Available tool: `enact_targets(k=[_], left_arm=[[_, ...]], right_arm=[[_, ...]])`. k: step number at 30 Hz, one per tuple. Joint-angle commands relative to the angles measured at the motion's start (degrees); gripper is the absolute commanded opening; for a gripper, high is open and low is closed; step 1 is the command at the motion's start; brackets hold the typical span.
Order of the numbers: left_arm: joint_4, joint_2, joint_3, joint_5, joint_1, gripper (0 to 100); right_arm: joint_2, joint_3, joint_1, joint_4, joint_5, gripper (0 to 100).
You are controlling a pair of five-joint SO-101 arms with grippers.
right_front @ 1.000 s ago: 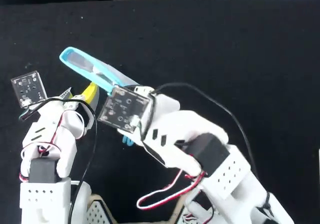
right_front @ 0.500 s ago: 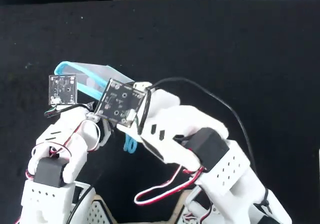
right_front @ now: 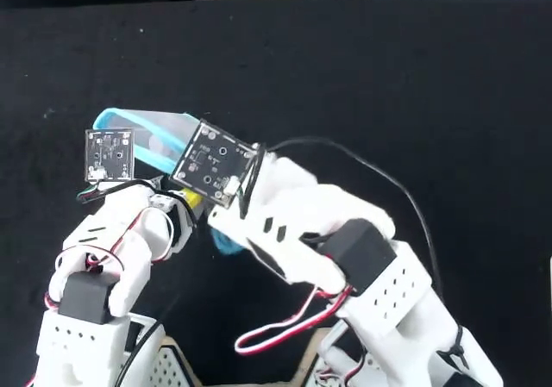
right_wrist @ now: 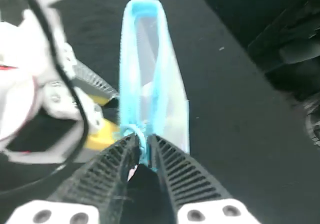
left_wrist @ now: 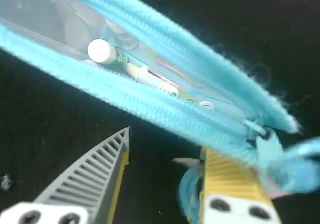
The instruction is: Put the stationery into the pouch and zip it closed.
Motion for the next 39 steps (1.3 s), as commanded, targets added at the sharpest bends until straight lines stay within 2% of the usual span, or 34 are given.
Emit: enact_targets(k=[1, 3, 7, 12, 17, 21, 25, 32, 39], left_arm=[[0.18, -0.35, -3.74, -0.44, 0.48, 24], [0.18, -0.35, -3.74, -0.44, 0.13, 24], [0.18, -0.35, -3.74, -0.44, -0.04, 24], [0.18, -0.35, -3.82, -0.44, -0.04, 24], [0.18, -0.35, -3.65, -0.44, -0.04, 24], [0.18, -0.35, -3.65, -0.44, -0.04, 24], [0.18, -0.35, -3.65, -0.44, -0.04, 24], [0.18, -0.35, -3.74, -0.44, -0.04, 24], [0.18, -0.35, -3.91, -0.44, -0.04, 24]], right_arm=[[0.04, -3.82, -1.32, 1.58, -3.60, 17.6], [-0.04, -4.00, -1.49, 2.90, -4.48, 20.9], [-4.70, -2.77, -1.49, 7.56, -4.40, 21.1], [-14.46, 9.27, -2.02, 7.03, -4.75, 21.1], [-27.38, 28.00, -4.40, -3.25, -5.63, 21.1], [-38.99, 43.65, -7.21, -15.91, -11.16, 21.1], [-47.08, 55.16, -5.98, -24.18, -13.45, 21.4], [-51.91, 63.96, -0.18, -32.79, -17.05, 21.5], [-51.82, 67.47, 0.79, -40.97, -17.14, 21.2]])
